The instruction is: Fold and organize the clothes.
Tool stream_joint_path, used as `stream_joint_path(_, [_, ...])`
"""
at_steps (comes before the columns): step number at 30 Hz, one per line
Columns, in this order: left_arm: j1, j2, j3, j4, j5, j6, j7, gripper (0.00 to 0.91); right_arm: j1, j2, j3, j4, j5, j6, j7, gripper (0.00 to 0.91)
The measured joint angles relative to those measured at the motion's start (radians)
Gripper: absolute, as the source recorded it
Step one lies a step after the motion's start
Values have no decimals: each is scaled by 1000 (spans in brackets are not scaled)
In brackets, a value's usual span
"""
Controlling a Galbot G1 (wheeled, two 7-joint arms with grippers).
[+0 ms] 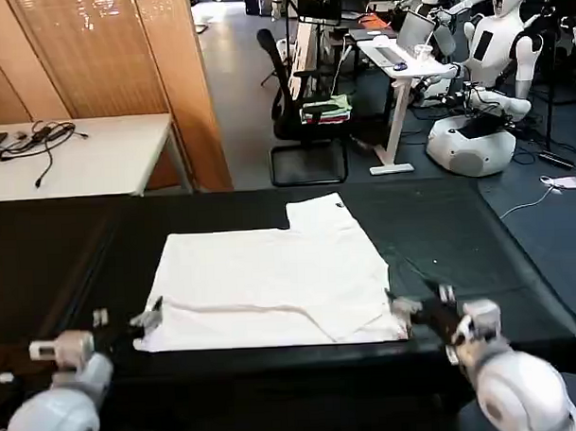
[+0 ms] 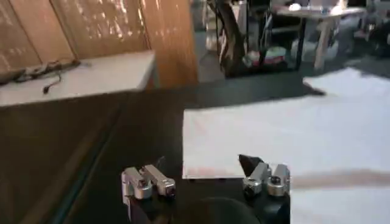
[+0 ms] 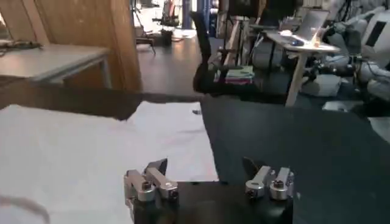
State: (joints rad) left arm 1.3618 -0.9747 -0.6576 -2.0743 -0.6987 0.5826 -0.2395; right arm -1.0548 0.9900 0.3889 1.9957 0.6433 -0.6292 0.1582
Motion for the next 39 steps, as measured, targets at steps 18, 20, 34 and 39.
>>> stream_joint_path(18, [-622, -17, 326, 589, -86, 63, 52, 878, 563, 158, -248, -670, 34, -6, -15, 878])
stream_joint_path(20, [-664, -28, 350, 642, -78, 68, 52, 878, 589, 181, -255, -725, 35, -10, -15, 878])
stream_joint_path(34, [-770, -65, 387, 836, -63, 90, 61, 878, 698, 293, -317, -954, -43, 11, -82, 878])
stream_joint_path(39, [-763, -65, 386, 835, -63, 90, 67, 868, 717, 314, -323, -1009, -59, 21, -95, 790])
